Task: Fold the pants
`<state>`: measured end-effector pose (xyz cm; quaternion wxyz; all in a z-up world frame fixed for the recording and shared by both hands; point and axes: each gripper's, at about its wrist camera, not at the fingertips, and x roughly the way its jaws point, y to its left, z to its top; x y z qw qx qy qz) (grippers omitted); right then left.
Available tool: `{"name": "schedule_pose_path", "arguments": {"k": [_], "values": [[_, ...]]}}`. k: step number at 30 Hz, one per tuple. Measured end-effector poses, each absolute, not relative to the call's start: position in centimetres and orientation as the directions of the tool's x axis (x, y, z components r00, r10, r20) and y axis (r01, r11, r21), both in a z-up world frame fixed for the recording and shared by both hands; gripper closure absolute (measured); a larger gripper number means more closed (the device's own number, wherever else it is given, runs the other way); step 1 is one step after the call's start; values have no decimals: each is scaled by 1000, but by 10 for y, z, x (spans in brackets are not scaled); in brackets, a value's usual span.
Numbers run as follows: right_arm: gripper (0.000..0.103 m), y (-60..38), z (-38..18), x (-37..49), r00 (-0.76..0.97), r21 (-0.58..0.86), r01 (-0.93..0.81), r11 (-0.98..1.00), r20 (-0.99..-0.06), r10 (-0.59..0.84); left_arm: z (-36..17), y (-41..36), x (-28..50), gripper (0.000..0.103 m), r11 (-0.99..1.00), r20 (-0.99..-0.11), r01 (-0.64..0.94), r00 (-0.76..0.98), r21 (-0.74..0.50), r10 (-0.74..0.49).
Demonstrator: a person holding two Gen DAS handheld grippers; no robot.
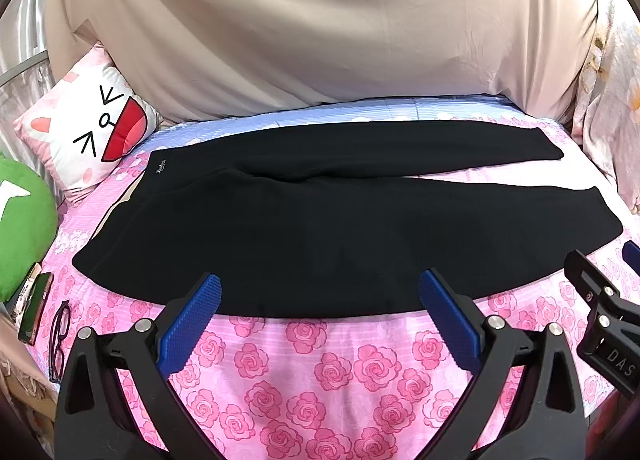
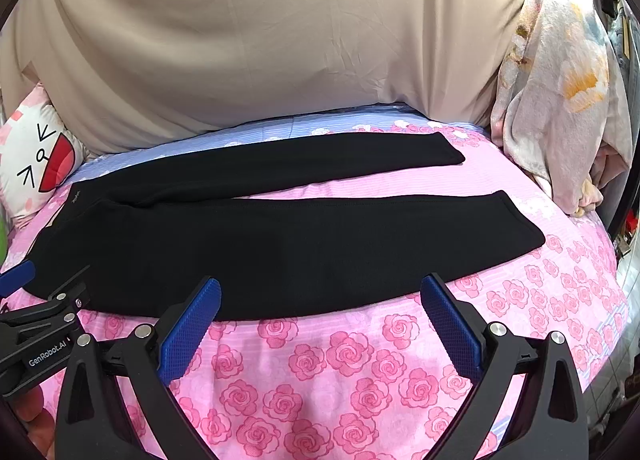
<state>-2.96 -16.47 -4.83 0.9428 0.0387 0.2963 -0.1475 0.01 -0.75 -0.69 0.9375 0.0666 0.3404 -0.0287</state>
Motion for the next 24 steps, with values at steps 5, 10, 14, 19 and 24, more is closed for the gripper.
{"name": "schedule_pose_path", "arguments": {"k": [5,10,14,19,24], "values": [[5,-165,-49,-30,781,-12,300,954,-571,-253,-8,-8,1,6,989,-644,99,765,106,-8],[5,-165,-49,-29,780,-12,300,954,-573,-252,-9,-8,1,6,990,-643,96,766,106,-6],[5,-166,-49,-29,780,-11,300,954,-573,-252,-10,-8,1,6,990,-642,95,767,108,-4],[5,-166,-49,-29,781,-11,299,954,-572,-251,-11,-7,1,6,989,-642,95,766,110,-2],[5,-165,-50,-28,779,-12,299,954,-574,-252,-12,-8,1,6,989,-642,94,766,112,0]]}}
